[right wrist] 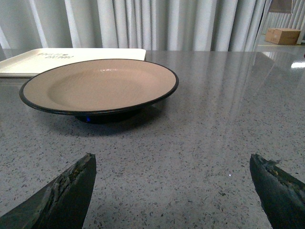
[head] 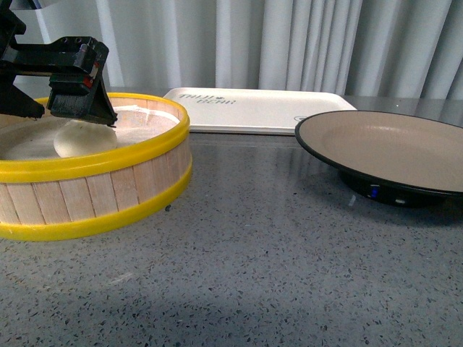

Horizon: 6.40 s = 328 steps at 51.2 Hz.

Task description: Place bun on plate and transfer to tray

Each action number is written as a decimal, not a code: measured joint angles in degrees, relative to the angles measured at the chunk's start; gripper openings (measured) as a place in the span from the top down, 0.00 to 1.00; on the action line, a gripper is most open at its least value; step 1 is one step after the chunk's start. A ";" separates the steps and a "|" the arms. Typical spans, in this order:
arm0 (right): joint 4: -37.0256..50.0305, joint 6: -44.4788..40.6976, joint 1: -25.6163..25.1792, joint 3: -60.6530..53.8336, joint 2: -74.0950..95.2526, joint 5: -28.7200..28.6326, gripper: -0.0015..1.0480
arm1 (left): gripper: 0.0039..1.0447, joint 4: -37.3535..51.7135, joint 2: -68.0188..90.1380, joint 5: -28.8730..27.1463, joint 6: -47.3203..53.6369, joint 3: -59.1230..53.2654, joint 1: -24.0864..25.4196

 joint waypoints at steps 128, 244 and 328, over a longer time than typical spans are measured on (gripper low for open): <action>0.00 0.00 0.00 0.00 0.00 0.00 0.08 | 0.95 14.58 7.54 10.58 0.02 11.61 -24.02; 0.00 0.00 0.00 -0.02 0.00 -0.04 0.08 | 0.60 49.79 -4.52 -25.09 -4.98 -13.79 -12.92; -0.02 0.00 0.00 -0.02 0.00 0.00 0.08 | 0.96 42.66 -63.69 -5.07 -5.81 -67.98 6.51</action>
